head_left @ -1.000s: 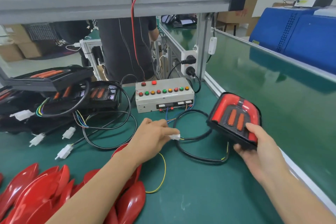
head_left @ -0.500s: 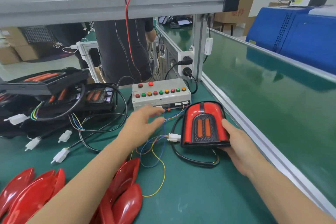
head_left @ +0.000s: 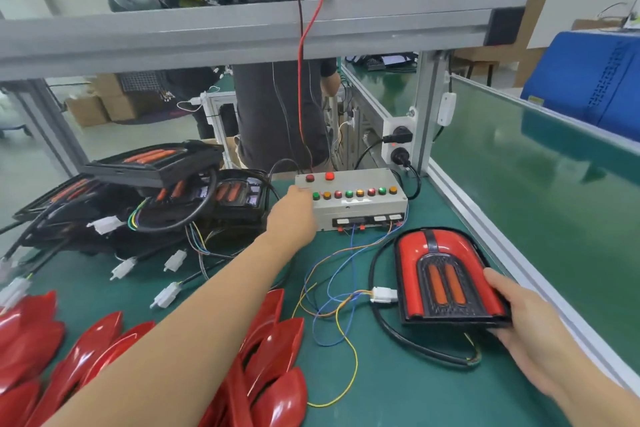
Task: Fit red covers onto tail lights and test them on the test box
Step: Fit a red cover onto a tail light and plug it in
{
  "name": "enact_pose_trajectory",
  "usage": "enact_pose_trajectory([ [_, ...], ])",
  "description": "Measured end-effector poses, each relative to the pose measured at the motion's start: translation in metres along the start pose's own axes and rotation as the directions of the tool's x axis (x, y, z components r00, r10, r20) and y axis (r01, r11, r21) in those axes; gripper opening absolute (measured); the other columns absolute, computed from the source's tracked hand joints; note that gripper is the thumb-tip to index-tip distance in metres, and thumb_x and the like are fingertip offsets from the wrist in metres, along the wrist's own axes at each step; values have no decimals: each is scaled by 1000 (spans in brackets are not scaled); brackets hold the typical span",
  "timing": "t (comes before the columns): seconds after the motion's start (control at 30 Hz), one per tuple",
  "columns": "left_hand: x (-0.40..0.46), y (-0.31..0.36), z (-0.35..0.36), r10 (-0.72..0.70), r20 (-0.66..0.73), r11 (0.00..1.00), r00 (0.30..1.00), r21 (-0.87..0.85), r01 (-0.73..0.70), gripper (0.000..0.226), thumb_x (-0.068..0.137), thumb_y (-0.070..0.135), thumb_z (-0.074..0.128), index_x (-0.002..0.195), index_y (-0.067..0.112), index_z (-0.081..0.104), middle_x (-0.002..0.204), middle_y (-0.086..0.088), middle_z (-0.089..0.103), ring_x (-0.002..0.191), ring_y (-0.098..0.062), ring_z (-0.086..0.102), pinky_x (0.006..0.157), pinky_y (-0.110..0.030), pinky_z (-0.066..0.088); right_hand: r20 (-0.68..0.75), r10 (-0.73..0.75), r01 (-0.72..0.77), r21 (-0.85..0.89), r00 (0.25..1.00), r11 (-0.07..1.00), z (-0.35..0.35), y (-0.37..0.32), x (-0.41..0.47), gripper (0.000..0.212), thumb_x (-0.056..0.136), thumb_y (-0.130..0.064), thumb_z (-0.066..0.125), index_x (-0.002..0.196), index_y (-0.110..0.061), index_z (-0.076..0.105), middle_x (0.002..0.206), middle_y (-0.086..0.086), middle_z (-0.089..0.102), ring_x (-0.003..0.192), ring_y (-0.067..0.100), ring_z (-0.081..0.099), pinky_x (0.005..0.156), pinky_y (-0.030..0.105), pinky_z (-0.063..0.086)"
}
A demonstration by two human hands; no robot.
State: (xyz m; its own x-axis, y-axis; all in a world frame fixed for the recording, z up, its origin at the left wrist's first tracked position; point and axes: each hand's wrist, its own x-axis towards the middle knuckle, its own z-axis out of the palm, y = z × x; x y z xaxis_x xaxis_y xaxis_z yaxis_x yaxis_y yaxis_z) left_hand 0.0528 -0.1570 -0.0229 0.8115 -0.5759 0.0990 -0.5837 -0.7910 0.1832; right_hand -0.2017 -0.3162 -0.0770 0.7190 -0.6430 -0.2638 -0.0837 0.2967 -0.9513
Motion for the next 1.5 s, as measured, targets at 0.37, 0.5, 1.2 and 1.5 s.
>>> enact_pose_trajectory([
  [0.37,16,-11,3,-92,9,996,996,12,92,35,88,2,50,122,3,46,126,-15,40,107,-36,54,85,-40,44,73,4,-1,-29,997,1000,-5,1,4,41,101,-29,40,91,-27,79,99,8,76,84,15,73,78,37,47],
  [0.5,12,-18,11,-41,22,999,999,8,41,53,89,5,48,141,11,35,129,-12,39,108,-34,54,86,-41,46,77,8,-5,-41,997,999,-5,1,5,40,101,-31,40,92,-28,78,99,8,76,83,15,73,78,37,47],
  [1.2,6,-3,32,-84,-179,979,980,168,114,55,90,11,44,144,18,31,134,-11,36,117,-32,44,89,-43,41,-48,-102,104,37,994,994,-3,11,1,39,101,-35,38,108,-14,70,102,11,75,94,23,72,81,37,50],
  [1.5,10,79,51,141,-107,990,984,10,-140,80,82,19,55,149,34,13,159,-9,-6,145,-33,-11,111,-59,-9,2,-73,73,60,997,996,-7,13,6,41,102,-31,39,94,-21,78,100,9,76,87,17,73,64,24,59],
])
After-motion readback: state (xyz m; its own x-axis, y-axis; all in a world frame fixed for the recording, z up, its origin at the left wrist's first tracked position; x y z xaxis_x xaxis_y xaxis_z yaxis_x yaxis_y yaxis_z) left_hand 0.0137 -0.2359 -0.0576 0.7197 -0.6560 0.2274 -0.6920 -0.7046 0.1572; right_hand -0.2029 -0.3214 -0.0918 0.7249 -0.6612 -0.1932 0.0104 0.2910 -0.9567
